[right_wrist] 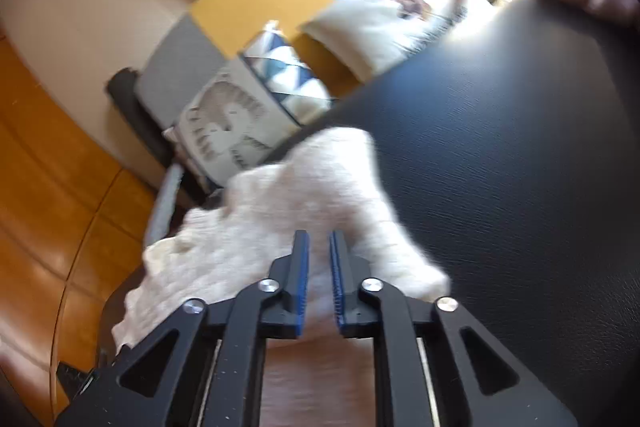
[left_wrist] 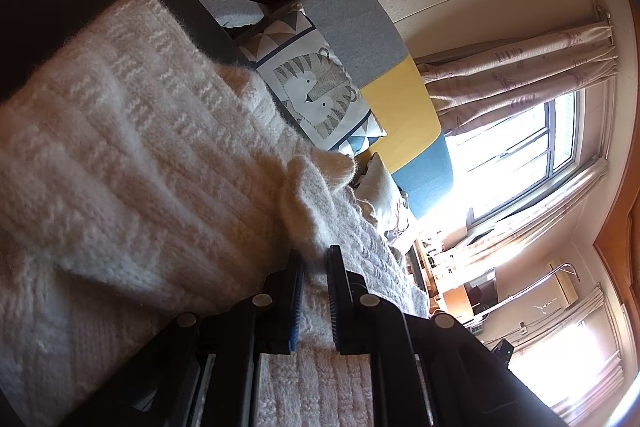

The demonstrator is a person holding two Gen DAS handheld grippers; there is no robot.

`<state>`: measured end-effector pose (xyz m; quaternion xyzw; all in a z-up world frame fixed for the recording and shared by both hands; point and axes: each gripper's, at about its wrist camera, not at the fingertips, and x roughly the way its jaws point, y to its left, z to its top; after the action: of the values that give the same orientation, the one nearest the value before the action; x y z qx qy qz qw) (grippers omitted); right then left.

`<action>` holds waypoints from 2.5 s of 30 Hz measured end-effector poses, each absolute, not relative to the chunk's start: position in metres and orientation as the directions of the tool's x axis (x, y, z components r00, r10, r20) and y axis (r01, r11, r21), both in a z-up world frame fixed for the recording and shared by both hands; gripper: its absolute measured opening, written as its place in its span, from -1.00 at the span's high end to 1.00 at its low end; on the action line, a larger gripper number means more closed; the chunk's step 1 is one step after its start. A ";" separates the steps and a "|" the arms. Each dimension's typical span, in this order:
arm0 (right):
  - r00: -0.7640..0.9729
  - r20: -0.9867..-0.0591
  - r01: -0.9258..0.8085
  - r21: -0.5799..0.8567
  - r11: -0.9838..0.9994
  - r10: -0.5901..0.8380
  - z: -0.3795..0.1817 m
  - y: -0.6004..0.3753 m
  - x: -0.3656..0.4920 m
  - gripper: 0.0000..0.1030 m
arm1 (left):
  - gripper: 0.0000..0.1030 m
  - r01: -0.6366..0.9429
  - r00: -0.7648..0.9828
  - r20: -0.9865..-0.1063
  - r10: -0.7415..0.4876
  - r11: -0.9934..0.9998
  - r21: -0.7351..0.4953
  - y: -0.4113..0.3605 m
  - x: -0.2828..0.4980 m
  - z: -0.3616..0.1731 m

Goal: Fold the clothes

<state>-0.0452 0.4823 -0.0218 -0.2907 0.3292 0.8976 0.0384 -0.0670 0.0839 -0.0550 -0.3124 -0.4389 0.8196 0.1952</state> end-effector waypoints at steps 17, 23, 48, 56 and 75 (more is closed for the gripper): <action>-0.758 -0.614 -0.004 0.343 -0.939 -0.221 -0.001 0.377 -0.080 0.31 | 0.80 -0.057 -0.743 -0.300 0.598 -0.504 -0.862 0.078 -0.066 -0.059; -0.696 -0.677 0.165 0.173 -0.971 -0.239 -0.009 0.307 -0.087 0.31 | 0.80 -0.056 -0.750 -0.293 0.592 -0.499 -0.865 0.076 -0.064 -0.059; -0.691 -0.597 0.071 0.504 -0.861 -0.407 0.038 0.384 0.083 0.03 | 0.69 0.006 -0.674 -0.582 0.455 -0.785 -0.620 0.037 0.066 -0.009; -0.705 -0.627 -0.056 0.515 -0.855 -0.332 0.030 0.441 0.191 -0.03 | 0.68 0.063 -0.610 -0.680 0.406 -0.831 -0.552 -0.009 0.149 -0.025; -0.655 -0.692 -0.197 0.544 -0.815 -0.304 -0.011 0.477 0.265 -0.05 | 0.68 -0.032 -0.548 -0.732 0.405 -0.884 -0.466 -0.004 0.216 -0.024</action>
<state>0.2654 0.4773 -0.0107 -0.4140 0.3022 0.8581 -0.0311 0.2163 -0.0043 -0.0241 -0.4578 -0.2038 0.8559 0.1275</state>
